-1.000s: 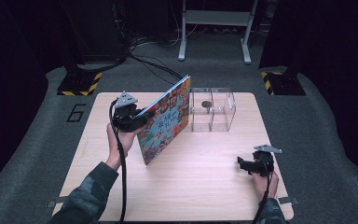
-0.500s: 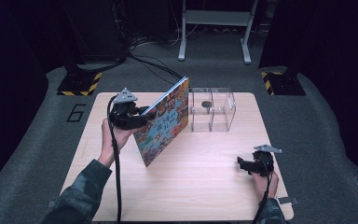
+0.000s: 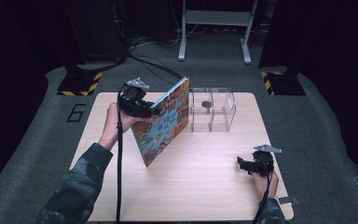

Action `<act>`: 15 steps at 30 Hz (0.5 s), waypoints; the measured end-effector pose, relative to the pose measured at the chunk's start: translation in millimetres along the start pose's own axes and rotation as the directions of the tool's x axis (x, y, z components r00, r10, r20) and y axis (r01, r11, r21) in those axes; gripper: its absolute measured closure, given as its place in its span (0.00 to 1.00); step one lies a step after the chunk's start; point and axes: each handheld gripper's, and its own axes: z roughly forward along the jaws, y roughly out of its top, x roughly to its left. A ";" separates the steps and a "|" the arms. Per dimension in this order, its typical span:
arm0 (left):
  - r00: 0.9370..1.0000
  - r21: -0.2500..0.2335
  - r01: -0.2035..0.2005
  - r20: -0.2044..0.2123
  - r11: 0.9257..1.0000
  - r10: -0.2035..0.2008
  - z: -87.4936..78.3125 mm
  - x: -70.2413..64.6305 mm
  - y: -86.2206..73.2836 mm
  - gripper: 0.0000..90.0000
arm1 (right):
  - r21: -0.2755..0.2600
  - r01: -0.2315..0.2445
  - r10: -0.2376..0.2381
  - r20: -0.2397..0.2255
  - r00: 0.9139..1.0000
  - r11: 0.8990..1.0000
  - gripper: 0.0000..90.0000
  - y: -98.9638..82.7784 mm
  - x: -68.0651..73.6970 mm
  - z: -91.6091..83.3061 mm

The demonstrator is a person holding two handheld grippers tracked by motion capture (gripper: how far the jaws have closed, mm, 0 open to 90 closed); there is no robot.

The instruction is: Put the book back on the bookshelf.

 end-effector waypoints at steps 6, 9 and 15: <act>0.997 0.044 -0.023 -0.068 0.999 0.026 0.6 -4.7 4.2 0.84 | 0.004 0.002 -0.002 0.000 1.000 1.000 0.13 0.1 0.0 -0.1; 0.994 0.055 -0.038 -0.097 0.998 0.043 -0.1 -5.8 5.6 0.87 | 0.001 0.001 -0.001 -0.001 1.000 1.000 0.14 0.2 -0.1 0.0; 0.993 0.040 -0.007 -0.118 0.999 0.012 0.9 -3.6 6.5 0.88 | -0.001 -0.001 0.001 -0.004 1.000 1.000 0.14 0.2 -0.3 -0.1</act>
